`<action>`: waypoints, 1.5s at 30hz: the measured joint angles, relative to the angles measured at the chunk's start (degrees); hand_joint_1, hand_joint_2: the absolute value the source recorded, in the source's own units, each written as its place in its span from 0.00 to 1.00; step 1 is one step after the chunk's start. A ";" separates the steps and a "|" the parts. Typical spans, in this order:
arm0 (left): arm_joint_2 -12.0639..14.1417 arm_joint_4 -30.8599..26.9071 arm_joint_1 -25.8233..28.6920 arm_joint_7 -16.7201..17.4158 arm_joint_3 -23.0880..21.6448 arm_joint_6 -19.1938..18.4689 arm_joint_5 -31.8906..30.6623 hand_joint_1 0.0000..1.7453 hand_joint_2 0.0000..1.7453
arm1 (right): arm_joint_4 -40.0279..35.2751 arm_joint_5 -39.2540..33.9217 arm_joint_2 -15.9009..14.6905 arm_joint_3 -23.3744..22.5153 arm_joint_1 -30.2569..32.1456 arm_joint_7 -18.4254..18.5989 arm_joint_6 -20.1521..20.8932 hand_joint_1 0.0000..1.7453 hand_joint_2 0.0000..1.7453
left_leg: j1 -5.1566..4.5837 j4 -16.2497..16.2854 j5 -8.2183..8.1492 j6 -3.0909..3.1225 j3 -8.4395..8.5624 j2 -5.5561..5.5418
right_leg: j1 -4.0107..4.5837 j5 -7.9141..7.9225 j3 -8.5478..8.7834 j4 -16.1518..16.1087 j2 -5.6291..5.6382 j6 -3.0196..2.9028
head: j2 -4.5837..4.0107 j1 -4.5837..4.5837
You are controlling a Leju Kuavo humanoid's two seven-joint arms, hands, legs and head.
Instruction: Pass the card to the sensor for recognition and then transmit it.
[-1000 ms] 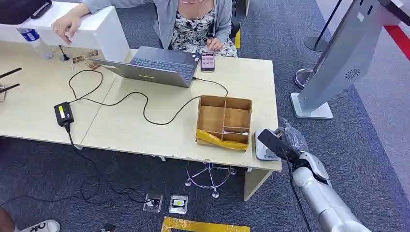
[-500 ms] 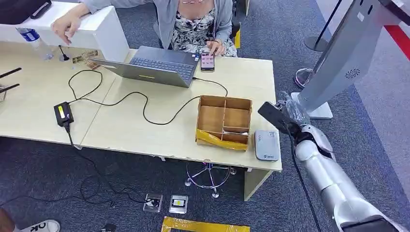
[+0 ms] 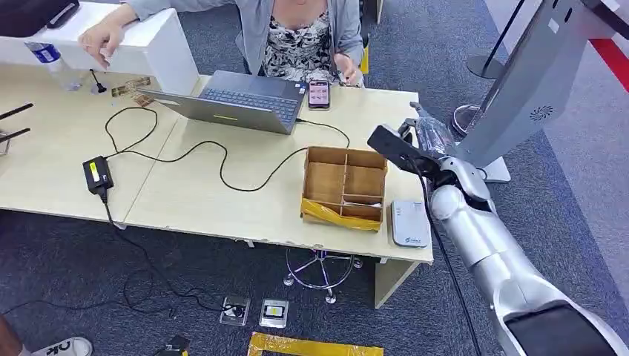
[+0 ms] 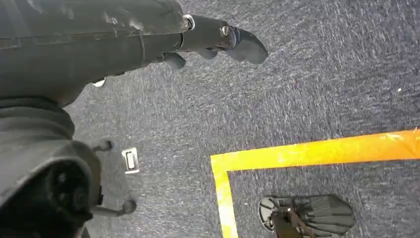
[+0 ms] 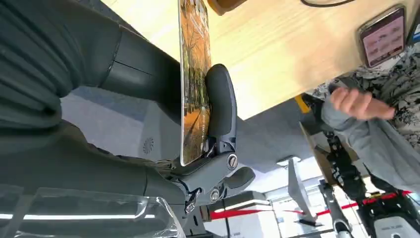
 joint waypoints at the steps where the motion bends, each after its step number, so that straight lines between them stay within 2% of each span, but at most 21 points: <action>1: -0.07 0.00 -0.05 0.02 -0.02 0.00 0.05 0.00 0.00 | 0.15 0.02 0.13 0.09 0.00 -0.02 -0.20 1.00 1.00 | 0.00 0.00 0.00 0.00 0.00 0.00 | 0.00 0.00 0.00 0.00 0.00 0.00 | 0.00 0.00; 37: -0.24 0.00 -1.23 1.90 -2.84 -0.68 -1.00 0.00 0.00 | 2.65 2.67 1.36 0.15 -1.74 1.90 -1.36 1.00 1.00 | 0.01 0.00 0.00 0.00 0.01 0.00 | 0.01 0.00 -0.01 0.01 -0.01 0.00 | 0.00 0.00; 38: -0.24 0.00 -1.23 1.95 -2.84 -0.68 -0.96 0.00 0.00 | 2.65 2.82 1.38 0.15 -1.76 1.90 -1.31 0.31 1.00 | 0.01 0.00 0.00 0.00 0.00 0.00 | 0.01 0.00 0.00 0.01 -0.02 0.00 | 0.00 -0.02; 39: -0.24 0.00 -1.23 1.97 -2.84 -0.68 -0.85 0.00 0.00 | 2.65 3.04 1.46 0.15 -1.78 1.90 -1.25 0.00 0.00 | 0.01 0.00 0.00 0.00 0.00 0.00 | 0.01 0.00 0.00 0.01 -0.02 0.00 | 0.00 0.00; 45: -0.26 0.00 -1.24 2.32 -2.86 -0.42 -0.22 0.00 0.00 | 2.93 3.35 2.08 0.04 -1.77 1.51 -0.77 0.00 0.00 | 0.01 0.00 0.00 -0.01 0.01 0.04 | 0.01 0.00 -0.01 0.01 0.06 0.00 | 0.00 0.00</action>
